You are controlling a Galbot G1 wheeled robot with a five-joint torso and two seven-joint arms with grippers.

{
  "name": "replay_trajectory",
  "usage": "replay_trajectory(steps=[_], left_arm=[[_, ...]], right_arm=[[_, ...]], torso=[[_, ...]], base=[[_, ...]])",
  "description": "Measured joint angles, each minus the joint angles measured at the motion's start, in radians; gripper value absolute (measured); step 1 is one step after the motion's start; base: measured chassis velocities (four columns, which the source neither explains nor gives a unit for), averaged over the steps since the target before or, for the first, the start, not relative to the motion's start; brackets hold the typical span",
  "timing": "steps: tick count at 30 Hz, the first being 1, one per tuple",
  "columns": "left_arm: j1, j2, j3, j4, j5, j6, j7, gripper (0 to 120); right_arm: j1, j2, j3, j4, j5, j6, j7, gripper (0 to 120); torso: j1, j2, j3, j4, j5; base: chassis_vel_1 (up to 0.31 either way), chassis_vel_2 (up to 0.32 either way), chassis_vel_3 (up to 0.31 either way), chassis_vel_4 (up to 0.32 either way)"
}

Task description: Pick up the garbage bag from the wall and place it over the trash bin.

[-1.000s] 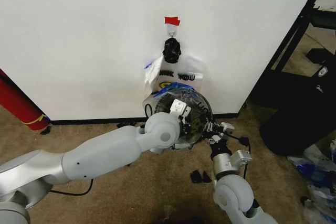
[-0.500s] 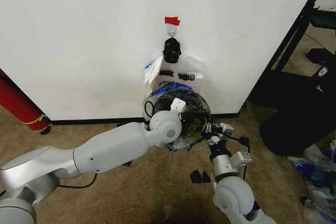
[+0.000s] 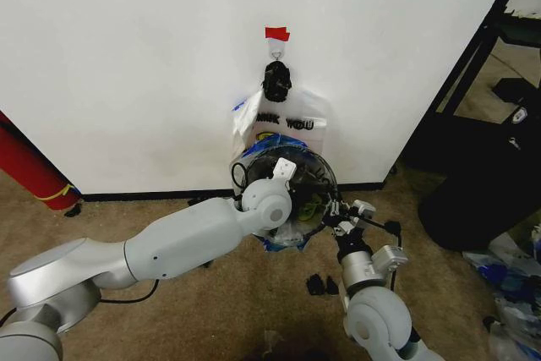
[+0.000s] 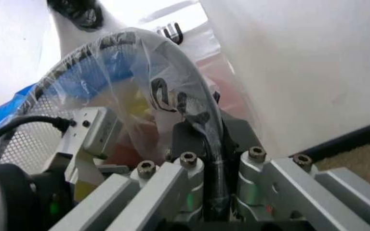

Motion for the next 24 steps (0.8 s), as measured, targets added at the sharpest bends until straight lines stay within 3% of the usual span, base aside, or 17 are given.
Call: replay_trajectory(steps=[24], left_arm=[[0.024, -0.018, 0.025, 0.076, 0.042, 0.013, 0.019, 0]], right_arm=[[-0.031, -0.002, -0.011, 0.028, -0.018, -0.006, -0.034, 1]], torso=[[0.0, 0.0, 0.0, 0.0, -0.0001]], base=[[0.0, 0.0, 0.0, 0.0]])
